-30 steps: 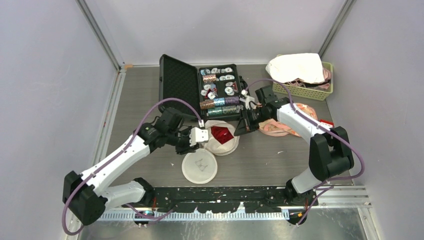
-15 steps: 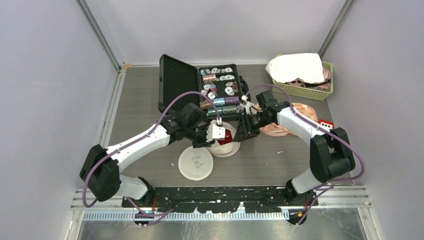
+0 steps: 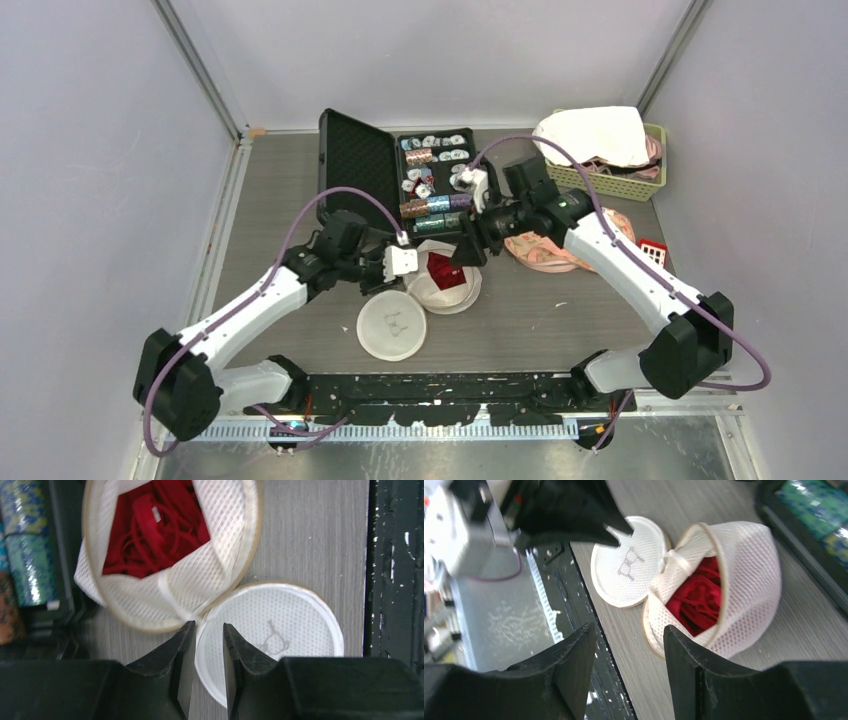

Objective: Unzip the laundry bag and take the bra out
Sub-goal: Open the laundry bag at the center of the board, then pick up the bra from the laundry bag.

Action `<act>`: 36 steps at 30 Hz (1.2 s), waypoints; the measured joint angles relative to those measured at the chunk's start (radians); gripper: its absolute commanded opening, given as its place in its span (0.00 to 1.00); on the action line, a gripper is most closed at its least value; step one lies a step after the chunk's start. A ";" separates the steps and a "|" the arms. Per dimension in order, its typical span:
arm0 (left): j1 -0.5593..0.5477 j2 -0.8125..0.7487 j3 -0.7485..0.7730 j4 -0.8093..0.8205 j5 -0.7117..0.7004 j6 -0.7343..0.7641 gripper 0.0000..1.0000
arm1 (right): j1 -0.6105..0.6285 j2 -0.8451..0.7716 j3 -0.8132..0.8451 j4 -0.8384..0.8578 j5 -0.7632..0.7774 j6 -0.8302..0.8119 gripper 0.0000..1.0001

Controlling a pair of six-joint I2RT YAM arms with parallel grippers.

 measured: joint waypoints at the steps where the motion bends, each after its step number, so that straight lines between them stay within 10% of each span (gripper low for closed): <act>1: 0.018 -0.027 -0.007 -0.004 0.002 -0.001 0.28 | 0.023 0.004 0.000 -0.003 0.005 -0.025 0.57; 16: 0.048 -0.435 -0.238 -0.248 0.018 0.229 0.30 | 0.192 0.249 0.059 -0.081 0.156 -0.499 0.57; 36: -0.022 -0.356 -0.258 -0.266 0.044 0.395 0.32 | 0.270 0.441 0.042 0.020 0.407 -0.710 0.60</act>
